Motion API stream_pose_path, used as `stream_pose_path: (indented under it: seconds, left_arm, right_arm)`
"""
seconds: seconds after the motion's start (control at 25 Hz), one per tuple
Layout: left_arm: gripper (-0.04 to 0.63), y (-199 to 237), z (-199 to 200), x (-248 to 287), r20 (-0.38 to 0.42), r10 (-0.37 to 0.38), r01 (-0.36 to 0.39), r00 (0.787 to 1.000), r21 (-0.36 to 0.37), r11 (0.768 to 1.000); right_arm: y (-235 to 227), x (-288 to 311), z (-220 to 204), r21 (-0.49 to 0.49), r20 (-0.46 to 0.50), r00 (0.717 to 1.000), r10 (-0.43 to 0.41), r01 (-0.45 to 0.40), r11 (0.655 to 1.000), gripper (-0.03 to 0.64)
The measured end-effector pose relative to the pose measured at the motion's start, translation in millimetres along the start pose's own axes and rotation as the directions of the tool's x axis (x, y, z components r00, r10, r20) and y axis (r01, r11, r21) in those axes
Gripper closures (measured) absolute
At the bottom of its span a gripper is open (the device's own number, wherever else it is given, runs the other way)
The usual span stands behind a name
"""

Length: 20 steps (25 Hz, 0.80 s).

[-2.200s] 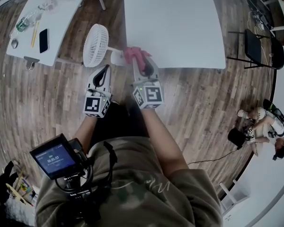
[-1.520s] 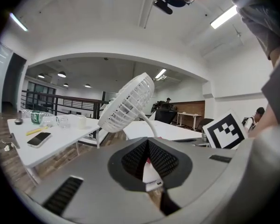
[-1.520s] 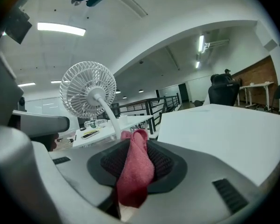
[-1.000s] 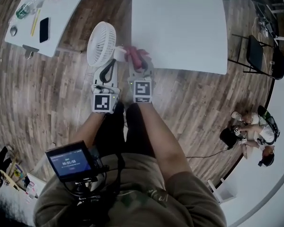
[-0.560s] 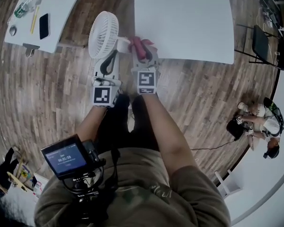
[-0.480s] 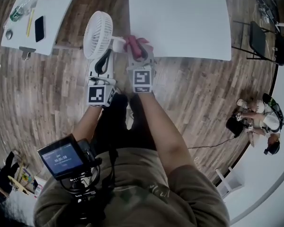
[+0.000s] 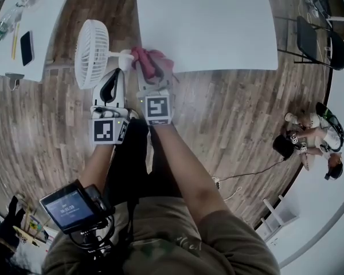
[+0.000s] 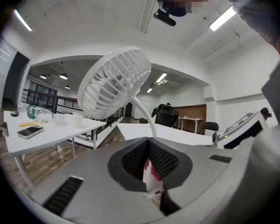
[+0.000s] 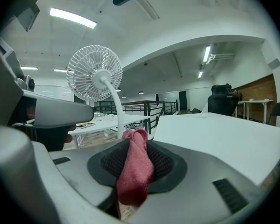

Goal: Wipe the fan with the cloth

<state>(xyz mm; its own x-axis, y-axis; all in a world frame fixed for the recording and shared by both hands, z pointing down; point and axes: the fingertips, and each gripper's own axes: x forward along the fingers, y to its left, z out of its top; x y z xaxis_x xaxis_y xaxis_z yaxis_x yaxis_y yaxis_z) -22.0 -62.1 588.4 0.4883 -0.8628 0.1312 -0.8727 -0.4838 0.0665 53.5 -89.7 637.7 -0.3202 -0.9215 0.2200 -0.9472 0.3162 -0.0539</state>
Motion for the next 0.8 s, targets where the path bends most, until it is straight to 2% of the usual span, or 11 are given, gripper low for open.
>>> stream_pose_path:
  seconds: [0.08, 0.2, 0.28, 0.8]
  left_arm:
    - [0.575, 1, -7, 3, -0.002, -0.008, 0.008, 1.0, -0.02, 1.0]
    - [0.575, 4, -15, 5, 0.001, -0.006, 0.006, 1.0, 0.011, 1.0]
    - [0.575, 9, -20, 6, 0.0, 0.01, -0.01, 1.0, 0.004, 1.0]
    - [0.575, 17, -37, 1, -0.026, 0.049, -0.049, 0.998, -0.03, 0.998]
  right_arm:
    - [1, 0, 0, 0.002, 0.011, 1.0, -0.007, 0.007, 1.0, 0.479]
    - [2, 0, -1, 0.003, 0.003, 1.0, -0.016, 0.016, 1.0, 0.479]
    - [1, 1, -3, -0.015, -0.002, 1.0, -0.014, 0.014, 1.0, 0.479]
    - [-1, 1, -5, -0.022, -0.04, 0.999, 0.036, -0.037, 0.999, 0.479]
